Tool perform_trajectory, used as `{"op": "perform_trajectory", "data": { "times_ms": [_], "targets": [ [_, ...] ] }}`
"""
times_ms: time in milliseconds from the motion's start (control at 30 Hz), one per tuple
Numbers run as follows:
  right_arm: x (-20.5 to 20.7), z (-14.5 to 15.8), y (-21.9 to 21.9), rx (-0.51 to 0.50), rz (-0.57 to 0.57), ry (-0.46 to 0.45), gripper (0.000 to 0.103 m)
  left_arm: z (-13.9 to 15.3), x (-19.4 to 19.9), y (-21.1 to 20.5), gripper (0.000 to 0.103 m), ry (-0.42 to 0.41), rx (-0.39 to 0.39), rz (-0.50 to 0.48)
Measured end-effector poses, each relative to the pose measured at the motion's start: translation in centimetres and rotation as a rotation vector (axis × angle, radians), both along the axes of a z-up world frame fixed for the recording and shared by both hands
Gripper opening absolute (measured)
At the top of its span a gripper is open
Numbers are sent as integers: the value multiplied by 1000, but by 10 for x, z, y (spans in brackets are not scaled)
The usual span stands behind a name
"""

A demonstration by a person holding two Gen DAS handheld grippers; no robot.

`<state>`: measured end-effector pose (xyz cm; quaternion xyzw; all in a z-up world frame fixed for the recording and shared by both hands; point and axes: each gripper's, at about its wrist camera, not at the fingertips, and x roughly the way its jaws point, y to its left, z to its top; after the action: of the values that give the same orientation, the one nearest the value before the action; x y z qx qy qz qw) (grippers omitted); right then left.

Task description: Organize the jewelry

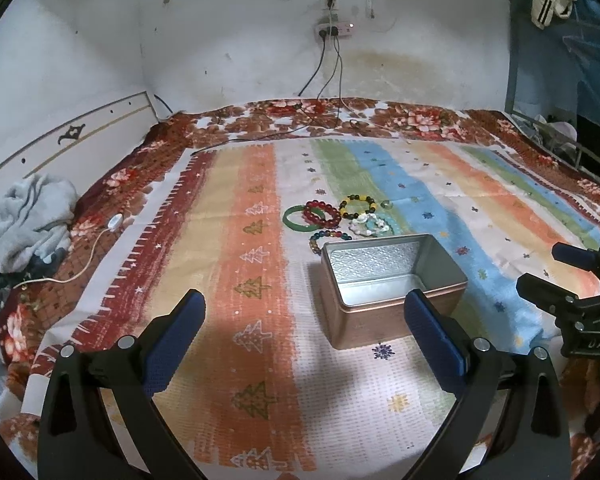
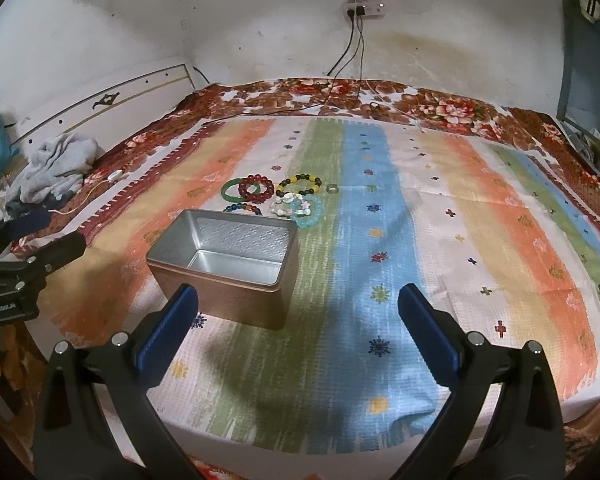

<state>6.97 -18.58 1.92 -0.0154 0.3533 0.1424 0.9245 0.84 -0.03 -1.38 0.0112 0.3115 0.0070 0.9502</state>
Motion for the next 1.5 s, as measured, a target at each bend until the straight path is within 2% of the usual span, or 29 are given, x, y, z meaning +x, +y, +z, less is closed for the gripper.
{"op": "perform_trajectory", "data": {
  "times_ms": [300, 533, 733, 1100, 1500],
  "targets": [
    [16, -1, 0, 29, 29, 33, 98, 1, 21, 2, 98, 38, 28, 12],
    [46, -1, 0, 11, 29, 27, 98, 2, 55, 15, 97, 105, 1, 17],
    [75, 0, -6, 5, -14, 29, 98, 5, 82, 13, 98, 92, 7, -3],
    [114, -1, 2, -25, -10, 25, 98, 2, 128, 17, 97, 134, 41, 29],
    [156, -10, 3, -26, -19, 57, 98, -2, 158, 14, 97, 139, 57, 34]
  ]
}}
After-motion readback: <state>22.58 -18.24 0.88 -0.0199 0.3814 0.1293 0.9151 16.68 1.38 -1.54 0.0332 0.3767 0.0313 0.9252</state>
